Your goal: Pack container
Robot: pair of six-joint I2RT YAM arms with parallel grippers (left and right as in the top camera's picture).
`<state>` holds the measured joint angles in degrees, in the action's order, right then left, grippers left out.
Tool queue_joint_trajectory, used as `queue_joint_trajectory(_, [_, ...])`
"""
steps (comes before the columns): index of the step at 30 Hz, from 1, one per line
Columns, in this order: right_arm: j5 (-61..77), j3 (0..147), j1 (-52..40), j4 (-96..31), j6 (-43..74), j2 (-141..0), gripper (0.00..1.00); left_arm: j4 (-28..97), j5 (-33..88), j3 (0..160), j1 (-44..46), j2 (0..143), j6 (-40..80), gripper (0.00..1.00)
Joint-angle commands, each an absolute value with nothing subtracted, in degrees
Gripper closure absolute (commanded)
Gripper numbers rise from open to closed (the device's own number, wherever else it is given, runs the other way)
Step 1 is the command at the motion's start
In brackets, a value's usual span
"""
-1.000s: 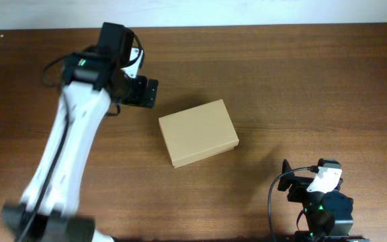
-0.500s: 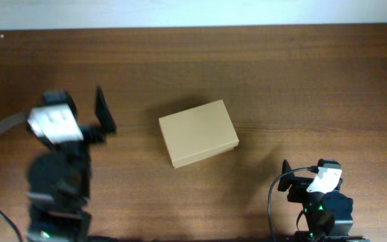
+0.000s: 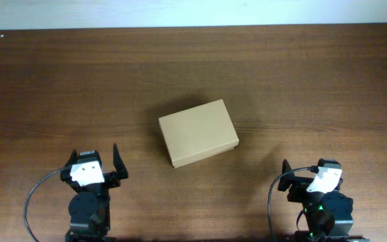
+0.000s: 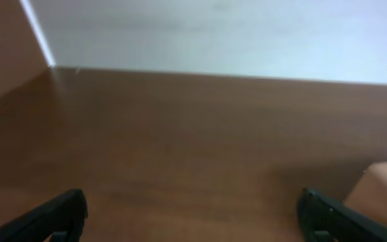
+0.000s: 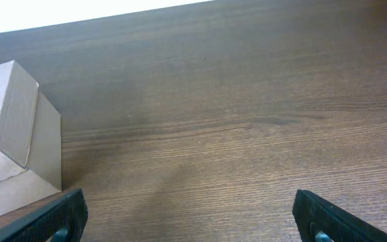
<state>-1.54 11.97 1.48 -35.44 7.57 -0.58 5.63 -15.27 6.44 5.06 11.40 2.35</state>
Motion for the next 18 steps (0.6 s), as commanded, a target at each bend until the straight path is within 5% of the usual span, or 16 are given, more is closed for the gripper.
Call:
queue_joint_trajectory(1, [-2.17,11.66,1.96,-35.18,7.81,-0.14,0.01,8.08,-15.2,4.34,1.63,7.73,1.72,0.01])
queue_joint_trajectory(18, [-2.17,11.66,1.96,-35.18,7.81,-0.14,0.01,9.28,-15.25,3.03,0.36,5.26,1.69,0.01])
